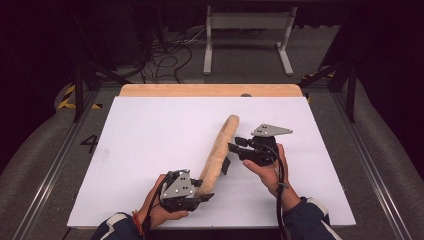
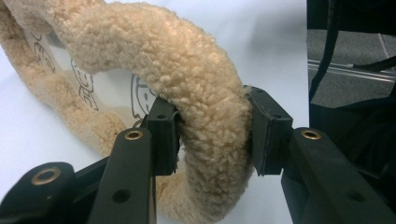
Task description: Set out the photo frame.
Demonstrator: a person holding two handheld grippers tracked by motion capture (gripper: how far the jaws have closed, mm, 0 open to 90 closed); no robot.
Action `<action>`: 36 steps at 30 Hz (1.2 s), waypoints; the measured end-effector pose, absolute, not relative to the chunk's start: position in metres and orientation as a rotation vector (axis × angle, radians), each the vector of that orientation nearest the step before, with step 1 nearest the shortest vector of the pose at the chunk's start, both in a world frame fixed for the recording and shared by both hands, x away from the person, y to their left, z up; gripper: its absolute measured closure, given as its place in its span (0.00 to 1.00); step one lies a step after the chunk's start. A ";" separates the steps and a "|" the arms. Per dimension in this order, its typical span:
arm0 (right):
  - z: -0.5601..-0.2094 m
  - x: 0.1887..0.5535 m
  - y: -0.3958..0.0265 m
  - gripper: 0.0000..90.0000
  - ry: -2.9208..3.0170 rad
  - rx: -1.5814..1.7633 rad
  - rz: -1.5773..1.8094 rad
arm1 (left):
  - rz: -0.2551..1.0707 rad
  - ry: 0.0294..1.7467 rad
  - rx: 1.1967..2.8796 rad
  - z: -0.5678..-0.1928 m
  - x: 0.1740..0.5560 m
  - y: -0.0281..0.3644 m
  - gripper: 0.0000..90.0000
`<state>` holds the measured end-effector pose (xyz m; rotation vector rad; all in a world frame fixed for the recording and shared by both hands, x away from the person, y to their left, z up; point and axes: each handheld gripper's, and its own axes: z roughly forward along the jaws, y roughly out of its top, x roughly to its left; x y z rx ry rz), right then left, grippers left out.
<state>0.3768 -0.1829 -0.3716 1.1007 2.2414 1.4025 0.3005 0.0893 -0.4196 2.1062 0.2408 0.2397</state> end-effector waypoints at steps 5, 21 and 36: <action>-0.369 0.377 -0.176 0.46 2.267 1.199 1.392 | 0.248 0.241 2.104 -0.419 0.299 0.086 0.66; -0.380 0.394 -0.142 0.28 2.347 1.459 1.273 | 0.248 0.251 2.091 -0.421 0.298 0.085 0.64; -0.377 0.410 -0.128 0.36 2.401 1.535 1.121 | 0.271 0.282 2.075 -0.422 0.297 0.072 0.58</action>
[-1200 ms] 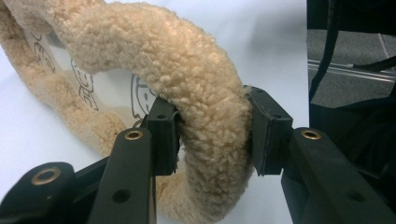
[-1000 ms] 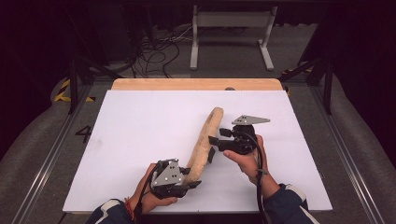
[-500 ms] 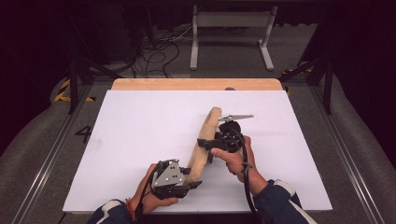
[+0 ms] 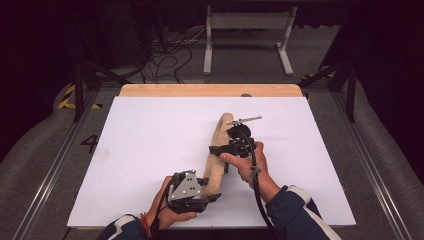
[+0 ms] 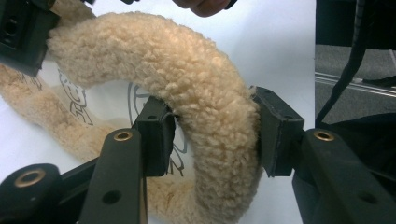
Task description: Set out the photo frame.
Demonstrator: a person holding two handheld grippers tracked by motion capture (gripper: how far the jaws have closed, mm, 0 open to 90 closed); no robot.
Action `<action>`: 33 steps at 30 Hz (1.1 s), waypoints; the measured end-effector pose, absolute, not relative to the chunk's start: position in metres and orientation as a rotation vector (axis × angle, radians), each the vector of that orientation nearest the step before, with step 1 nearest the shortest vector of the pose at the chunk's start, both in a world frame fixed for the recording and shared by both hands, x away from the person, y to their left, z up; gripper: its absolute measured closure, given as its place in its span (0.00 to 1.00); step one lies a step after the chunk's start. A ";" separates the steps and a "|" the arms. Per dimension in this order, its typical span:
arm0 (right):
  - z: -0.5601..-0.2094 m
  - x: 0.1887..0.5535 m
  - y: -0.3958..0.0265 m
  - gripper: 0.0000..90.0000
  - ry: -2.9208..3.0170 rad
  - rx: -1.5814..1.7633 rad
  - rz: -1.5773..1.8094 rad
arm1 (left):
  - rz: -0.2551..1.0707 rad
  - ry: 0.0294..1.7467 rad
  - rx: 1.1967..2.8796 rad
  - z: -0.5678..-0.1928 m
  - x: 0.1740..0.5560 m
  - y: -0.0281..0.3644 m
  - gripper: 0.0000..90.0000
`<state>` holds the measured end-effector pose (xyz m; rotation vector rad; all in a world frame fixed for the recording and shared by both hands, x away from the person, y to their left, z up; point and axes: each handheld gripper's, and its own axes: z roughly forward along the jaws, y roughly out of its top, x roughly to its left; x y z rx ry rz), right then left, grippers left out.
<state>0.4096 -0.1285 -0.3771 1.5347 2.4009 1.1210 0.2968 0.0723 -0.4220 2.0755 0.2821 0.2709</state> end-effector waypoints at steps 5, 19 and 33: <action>-0.379 0.414 -0.132 0.38 2.461 1.572 1.144 | 0.254 0.264 2.082 -0.419 0.294 0.086 0.40; -0.373 0.422 -0.131 0.44 2.568 1.469 1.086 | 0.366 0.558 2.127 -0.437 0.307 0.198 0.27; -0.371 0.425 -0.129 0.47 2.596 1.408 1.071 | 0.449 0.743 2.092 -0.448 0.305 0.252 0.23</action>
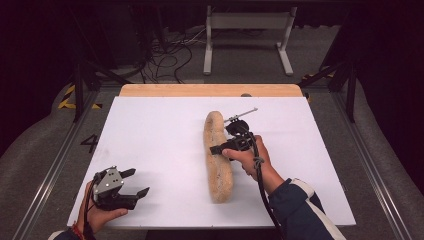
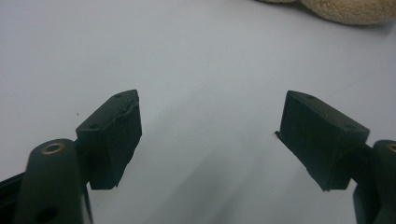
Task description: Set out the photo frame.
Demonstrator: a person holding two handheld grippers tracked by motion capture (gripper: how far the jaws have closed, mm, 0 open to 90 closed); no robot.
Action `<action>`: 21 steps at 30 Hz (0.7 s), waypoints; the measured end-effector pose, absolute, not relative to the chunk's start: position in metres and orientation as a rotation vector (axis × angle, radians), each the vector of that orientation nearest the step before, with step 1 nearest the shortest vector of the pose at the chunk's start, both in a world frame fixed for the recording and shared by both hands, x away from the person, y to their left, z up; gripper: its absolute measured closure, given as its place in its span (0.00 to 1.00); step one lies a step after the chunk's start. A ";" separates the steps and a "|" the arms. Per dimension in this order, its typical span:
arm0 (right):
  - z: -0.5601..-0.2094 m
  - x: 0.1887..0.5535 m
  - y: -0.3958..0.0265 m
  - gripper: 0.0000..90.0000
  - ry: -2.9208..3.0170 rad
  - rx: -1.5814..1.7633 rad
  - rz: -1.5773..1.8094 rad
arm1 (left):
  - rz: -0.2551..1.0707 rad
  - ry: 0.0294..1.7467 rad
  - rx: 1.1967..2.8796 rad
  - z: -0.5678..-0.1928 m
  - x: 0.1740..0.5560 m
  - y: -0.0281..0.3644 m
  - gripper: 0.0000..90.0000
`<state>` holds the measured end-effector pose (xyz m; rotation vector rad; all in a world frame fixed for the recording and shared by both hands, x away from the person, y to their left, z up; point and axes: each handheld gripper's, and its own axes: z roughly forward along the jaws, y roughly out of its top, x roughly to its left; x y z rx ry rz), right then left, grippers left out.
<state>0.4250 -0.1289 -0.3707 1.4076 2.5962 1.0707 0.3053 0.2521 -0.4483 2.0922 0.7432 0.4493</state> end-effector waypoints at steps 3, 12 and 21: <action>-0.374 0.425 -0.126 0.46 2.587 1.427 1.045 | 0.445 0.735 2.110 -0.450 0.306 0.250 0.22; -0.370 0.424 -0.124 0.55 2.609 1.400 0.993 | 0.433 0.733 2.121 -0.452 0.306 0.244 0.23; -0.365 0.424 -0.122 0.64 2.641 1.321 0.938 | 0.410 0.732 2.104 -0.452 0.307 0.243 0.24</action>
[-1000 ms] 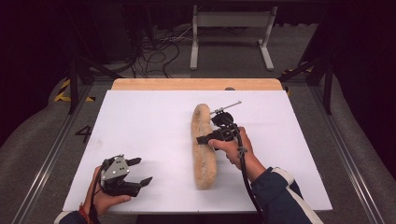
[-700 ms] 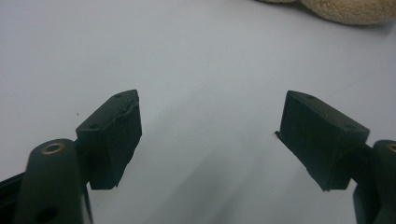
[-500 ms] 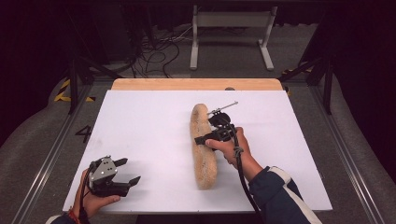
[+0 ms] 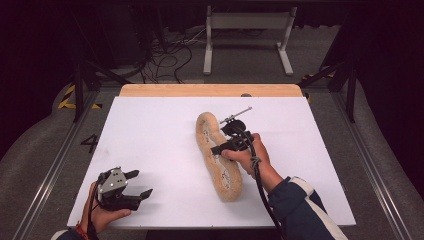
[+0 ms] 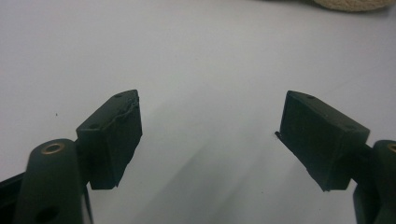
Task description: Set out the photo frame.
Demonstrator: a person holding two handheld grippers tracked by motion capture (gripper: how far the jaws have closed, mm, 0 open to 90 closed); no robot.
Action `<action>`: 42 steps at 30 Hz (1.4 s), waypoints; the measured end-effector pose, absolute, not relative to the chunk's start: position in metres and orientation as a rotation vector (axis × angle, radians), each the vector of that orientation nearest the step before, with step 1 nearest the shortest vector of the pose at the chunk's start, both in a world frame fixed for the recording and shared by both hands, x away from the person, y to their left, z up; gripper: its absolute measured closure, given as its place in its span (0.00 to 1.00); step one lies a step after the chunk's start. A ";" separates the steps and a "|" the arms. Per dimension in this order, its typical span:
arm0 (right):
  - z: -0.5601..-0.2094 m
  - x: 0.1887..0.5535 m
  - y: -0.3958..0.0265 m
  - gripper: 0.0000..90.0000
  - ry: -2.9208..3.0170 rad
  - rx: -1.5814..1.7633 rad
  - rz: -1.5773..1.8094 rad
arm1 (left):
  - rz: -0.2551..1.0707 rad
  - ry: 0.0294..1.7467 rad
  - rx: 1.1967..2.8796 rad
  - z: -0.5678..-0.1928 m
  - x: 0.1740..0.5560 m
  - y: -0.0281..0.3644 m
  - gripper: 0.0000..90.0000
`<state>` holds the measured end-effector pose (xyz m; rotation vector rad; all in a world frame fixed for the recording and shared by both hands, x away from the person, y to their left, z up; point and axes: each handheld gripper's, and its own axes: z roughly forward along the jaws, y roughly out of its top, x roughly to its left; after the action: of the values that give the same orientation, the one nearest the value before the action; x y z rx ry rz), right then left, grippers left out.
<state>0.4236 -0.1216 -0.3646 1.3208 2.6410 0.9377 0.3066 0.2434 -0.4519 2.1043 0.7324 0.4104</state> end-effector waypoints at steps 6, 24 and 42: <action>-0.362 0.426 -0.121 0.67 2.692 1.255 0.921 | 0.406 0.725 2.096 -0.451 0.307 0.243 0.25; -0.355 0.421 -0.117 0.71 2.878 0.900 0.890 | 0.404 0.734 2.095 -0.450 0.308 0.240 0.21; -0.350 0.418 -0.126 0.64 2.858 0.825 0.896 | 0.387 0.713 2.116 -0.447 0.333 0.215 0.18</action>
<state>0.4182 -0.1262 -0.3497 0.8248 2.8583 0.8964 0.3327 0.2146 -0.4465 2.1161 0.7129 0.3868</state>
